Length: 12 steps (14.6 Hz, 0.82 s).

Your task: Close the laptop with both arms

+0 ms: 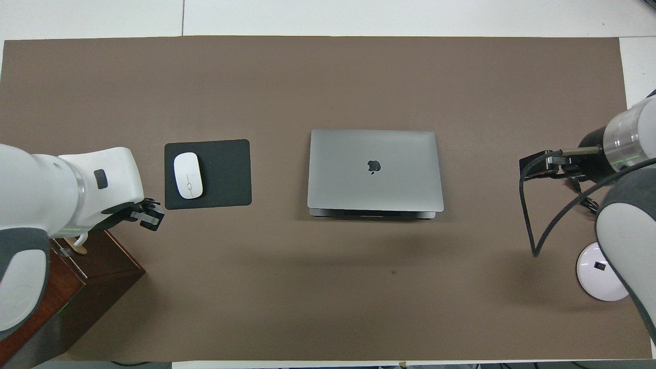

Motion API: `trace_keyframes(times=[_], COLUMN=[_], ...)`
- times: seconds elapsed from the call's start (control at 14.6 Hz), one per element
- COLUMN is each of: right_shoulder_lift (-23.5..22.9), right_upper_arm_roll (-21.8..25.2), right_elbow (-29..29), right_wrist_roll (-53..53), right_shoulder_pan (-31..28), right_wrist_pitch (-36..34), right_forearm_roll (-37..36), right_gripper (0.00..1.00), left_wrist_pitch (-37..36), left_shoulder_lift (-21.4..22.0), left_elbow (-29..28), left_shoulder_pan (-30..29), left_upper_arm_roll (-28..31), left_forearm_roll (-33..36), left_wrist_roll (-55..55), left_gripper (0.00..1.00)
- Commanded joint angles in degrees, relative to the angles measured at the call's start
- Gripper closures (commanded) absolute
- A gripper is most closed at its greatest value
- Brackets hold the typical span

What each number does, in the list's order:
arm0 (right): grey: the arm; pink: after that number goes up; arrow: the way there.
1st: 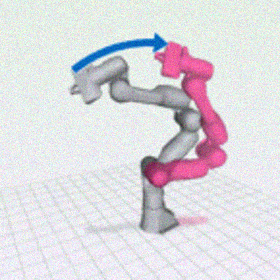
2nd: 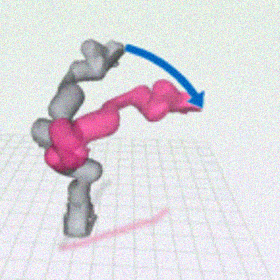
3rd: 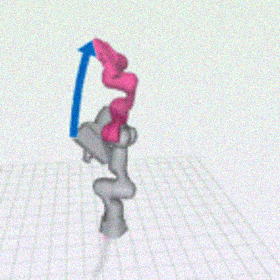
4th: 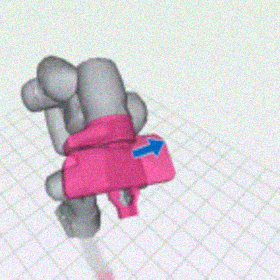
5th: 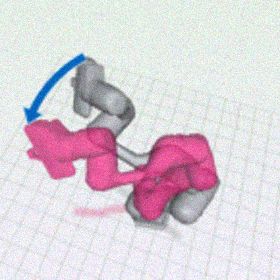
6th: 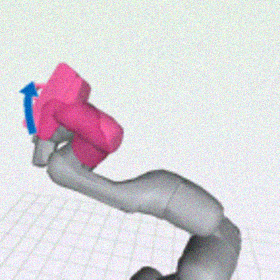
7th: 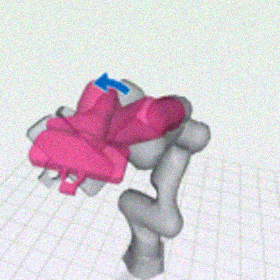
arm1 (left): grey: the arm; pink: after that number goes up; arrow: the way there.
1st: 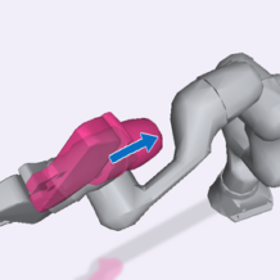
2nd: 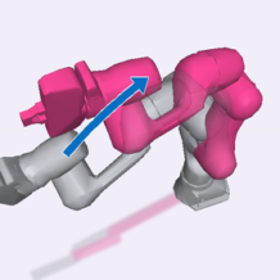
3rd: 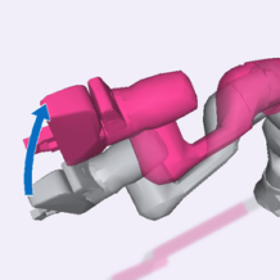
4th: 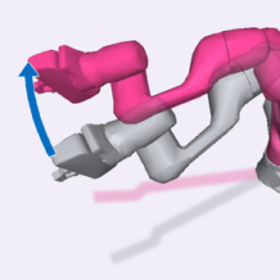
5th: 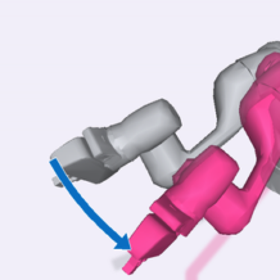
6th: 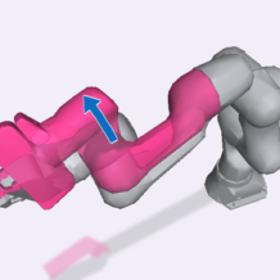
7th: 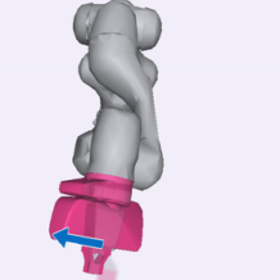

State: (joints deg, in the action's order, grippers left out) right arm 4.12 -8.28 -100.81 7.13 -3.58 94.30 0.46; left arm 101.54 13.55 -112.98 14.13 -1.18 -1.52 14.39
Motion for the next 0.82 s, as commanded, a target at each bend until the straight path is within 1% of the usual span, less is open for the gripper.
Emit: trace_keyframes(times=[0.0,0.07,0.27,0.48,0.62,0.75], right_shoulder_lift=[-0.4,-0.6,-3.7,-3.8,-3.8,-3.8], right_upper_arm_roll=[-0.5,-0.4,0.6,0.8,0.9,0.9], right_elbow=[0.7,0.9,5.0,4.9,4.9,4.9], right_wrist_roll=[-1.5,-1.5,-1.5,-1.5,-1.5,-1.5], right_shoulder_pan=[-0.9,-0.9,-0.5,-0.2,-0.2,-0.2], right_wrist_pitch=[-0.7,-0.5,-2.1,-2.2,-2.1,-2.1], right_forearm_roll=[-0.3,-0.3,-0.3,-0.3,-0.3,-0.3], right_gripper=[0.0,0.0,0.0,0.0,0.0,0.0], left_wrist_pitch=[-2.1,-1.9,-1.6,-1.3,-1.2,-0.6], left_shoulder_lift=[0.8,0.9,0.8,0.4,0.3,0.2], left_elbow=[1.5,1.4,2.4,4.3,4.6,4.5], left_shoulder_pan=[-3.0,-4.4,-6.4,-10.2,-12.9,-13.0], left_upper_arm_roll=[-0.3,-0.3,-0.3,-0.3,-0.4,-0.4], left_forearm_roll=[1.3,1.3,1.3,1.4,1.3,1.4], left_wrist_roll=[0.9,1.7,2.2,1.8,1.4,-0.9], left_gripper=[0.0,0.0,0.0,0.0,0.0,0.0])
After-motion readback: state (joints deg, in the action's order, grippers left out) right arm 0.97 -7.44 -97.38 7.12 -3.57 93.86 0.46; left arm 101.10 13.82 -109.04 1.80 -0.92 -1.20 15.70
